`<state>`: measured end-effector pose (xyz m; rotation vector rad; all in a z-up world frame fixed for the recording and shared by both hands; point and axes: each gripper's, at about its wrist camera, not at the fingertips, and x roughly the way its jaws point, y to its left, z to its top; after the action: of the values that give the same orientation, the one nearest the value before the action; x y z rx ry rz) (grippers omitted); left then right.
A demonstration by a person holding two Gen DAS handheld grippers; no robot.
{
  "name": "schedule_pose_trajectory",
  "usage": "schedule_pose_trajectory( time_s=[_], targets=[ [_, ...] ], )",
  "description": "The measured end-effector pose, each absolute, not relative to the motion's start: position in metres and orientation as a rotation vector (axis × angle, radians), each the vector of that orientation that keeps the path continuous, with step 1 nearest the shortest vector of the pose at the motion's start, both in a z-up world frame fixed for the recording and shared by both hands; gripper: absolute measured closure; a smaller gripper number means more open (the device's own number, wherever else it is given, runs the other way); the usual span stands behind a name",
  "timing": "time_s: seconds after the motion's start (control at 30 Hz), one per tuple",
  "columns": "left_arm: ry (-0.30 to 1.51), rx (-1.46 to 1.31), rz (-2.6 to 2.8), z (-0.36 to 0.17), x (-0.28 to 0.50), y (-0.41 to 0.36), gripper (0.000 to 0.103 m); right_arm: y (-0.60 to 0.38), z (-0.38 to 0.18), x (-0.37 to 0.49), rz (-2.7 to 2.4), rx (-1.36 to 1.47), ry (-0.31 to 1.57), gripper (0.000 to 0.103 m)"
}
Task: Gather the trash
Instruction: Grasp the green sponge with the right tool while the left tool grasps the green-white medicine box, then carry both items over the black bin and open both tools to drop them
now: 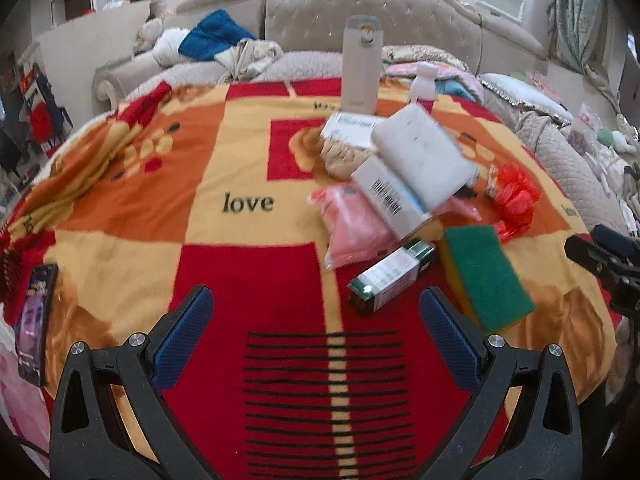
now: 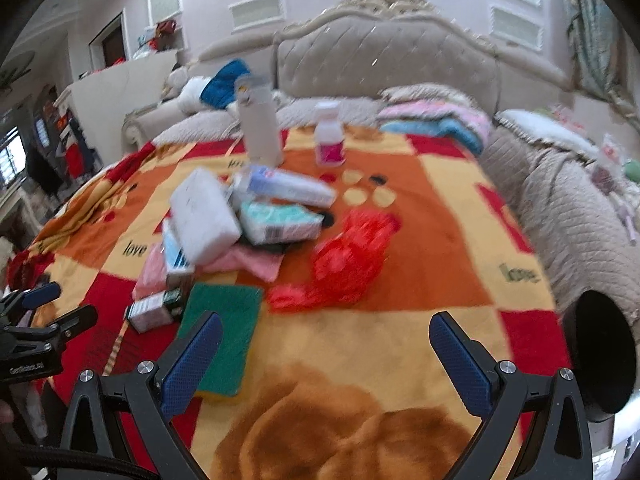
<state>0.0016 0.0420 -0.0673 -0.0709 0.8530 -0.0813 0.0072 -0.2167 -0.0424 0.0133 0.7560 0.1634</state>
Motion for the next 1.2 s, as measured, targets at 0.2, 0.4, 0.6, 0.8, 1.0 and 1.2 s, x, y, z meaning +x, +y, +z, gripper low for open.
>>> schedule_pose_trajectory(
  time_s=[0.2,0.4,0.6,0.8,1.0,1.2],
  targets=[
    [0.891,-0.072,-0.085,-0.077,0.009,0.045,0.001,-0.186,-0.060,0.013,0.309,0.047,0.866,0.009],
    [0.907,-0.045,-0.088,-0.079,0.014,0.054,0.001,-0.149,-0.083,0.031,0.369,0.013,0.971,0.016],
    [0.928,0.011,-0.144,-0.087,0.024,0.042,0.001,-0.142,-0.105,0.050,0.395,0.014,1.062,0.044],
    [0.965,0.046,-0.239,-0.100,0.046,0.016,0.012,-0.178,-0.078,0.036,0.373,0.044,1.006,0.046],
    [1.026,0.021,-0.293,-0.106,0.054,0.001,0.074,-0.215,-0.063,0.027,0.321,0.023,0.970,0.045],
    [1.023,-0.028,-0.412,-0.083,0.026,-0.019,0.084,-0.248,-0.060,0.015,0.315,0.059,0.967,0.045]
  ],
)
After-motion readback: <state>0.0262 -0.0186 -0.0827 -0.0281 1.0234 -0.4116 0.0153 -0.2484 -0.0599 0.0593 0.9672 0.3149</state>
